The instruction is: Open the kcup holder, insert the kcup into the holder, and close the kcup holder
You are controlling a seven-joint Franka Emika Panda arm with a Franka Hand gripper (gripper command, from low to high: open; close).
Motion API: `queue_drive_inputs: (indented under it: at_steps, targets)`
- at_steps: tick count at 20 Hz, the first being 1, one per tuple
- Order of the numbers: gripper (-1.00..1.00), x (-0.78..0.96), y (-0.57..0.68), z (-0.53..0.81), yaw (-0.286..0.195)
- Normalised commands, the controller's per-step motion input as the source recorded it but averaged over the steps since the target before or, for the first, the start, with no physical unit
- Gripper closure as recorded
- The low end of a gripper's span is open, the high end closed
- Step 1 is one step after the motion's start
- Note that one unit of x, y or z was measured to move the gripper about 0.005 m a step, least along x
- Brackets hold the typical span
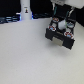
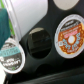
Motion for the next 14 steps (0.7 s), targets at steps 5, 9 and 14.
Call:
queue_drive_inputs:
  at_steps: [5,9,14]
  targets:
    - [-1.0,-0.26,-0.29,-0.11,0.0]
    - [-1.0,-0.25,-0.23,-0.04,-0.001]
    - [-1.0,-0.22,-0.18,0.0,-0.004]
